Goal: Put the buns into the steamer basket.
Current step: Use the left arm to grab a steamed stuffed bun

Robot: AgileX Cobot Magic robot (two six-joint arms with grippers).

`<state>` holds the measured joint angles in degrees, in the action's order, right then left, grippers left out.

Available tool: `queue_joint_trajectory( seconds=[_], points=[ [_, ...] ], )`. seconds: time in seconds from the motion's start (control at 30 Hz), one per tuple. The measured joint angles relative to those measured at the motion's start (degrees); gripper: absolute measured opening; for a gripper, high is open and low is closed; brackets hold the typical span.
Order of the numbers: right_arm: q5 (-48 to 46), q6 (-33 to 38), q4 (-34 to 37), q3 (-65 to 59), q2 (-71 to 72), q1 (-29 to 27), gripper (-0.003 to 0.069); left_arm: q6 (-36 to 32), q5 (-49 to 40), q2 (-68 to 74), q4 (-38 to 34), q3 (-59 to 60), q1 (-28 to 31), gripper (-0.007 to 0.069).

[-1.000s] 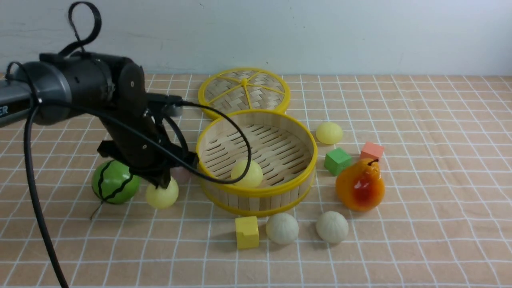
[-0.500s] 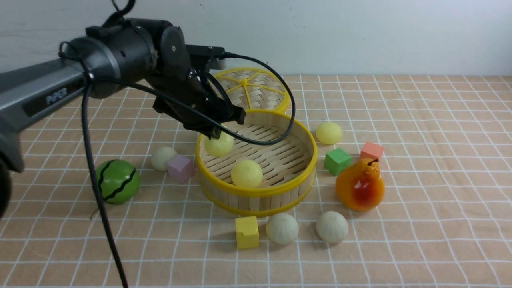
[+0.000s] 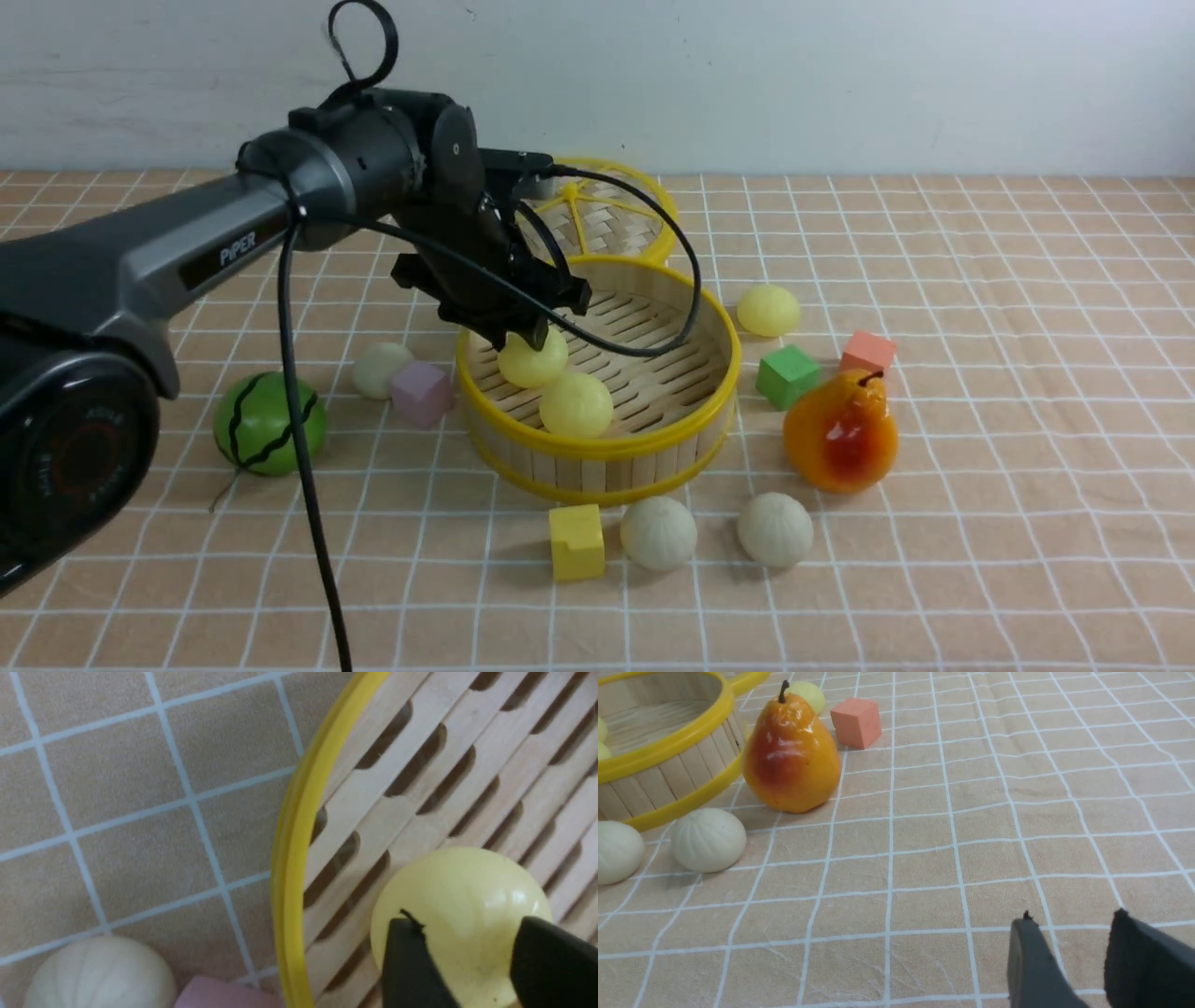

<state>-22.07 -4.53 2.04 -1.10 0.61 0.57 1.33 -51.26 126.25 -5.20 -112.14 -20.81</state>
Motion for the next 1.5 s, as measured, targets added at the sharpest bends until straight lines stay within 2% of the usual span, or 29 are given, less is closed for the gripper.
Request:
queue_joint_trajectory(
  seconds=[0.1,0.17,0.23,0.37,0.53,0.77,1.33,1.5],
  points=[
    [0.0,0.0,0.0,0.0,0.0,0.0,0.0239,1.0,-5.0,-4.3,1.4,-1.1,0.5,0.0463],
    [0.0,0.0,0.0,0.0,0.0,0.0,0.0239,2.1,-8.0,-7.2,2.1,-1.7,2.2,0.0470],
    [0.0,0.0,0.0,0.0,0.0,0.0,0.0239,2.4,-8.8,-7.9,2.2,-1.8,3.3,0.0461],
    [0.0,0.0,0.0,0.0,0.0,0.0,0.0239,2.8,-10.2,-5.3,3.9,-1.7,8.0,0.0370],
    [0.0,0.0,0.0,0.0,0.0,0.0,0.0239,2.8,-9.9,0.4,5.2,-1.4,9.3,0.0289],
    [0.0,0.0,0.0,0.0,0.0,0.0,0.0239,2.8,-8.4,2.5,9.1,-1.4,9.3,0.0276],
    [0.0,0.0,0.0,0.0,0.0,0.0,0.0239,2.8,-4.4,5.2,10.5,-1.4,9.3,0.0275],
    [0.0,0.0,0.0,0.0,0.0,0.0,0.0239,2.8,-4.4,5.2,10.4,-1.4,9.3,0.0190]
  ],
)
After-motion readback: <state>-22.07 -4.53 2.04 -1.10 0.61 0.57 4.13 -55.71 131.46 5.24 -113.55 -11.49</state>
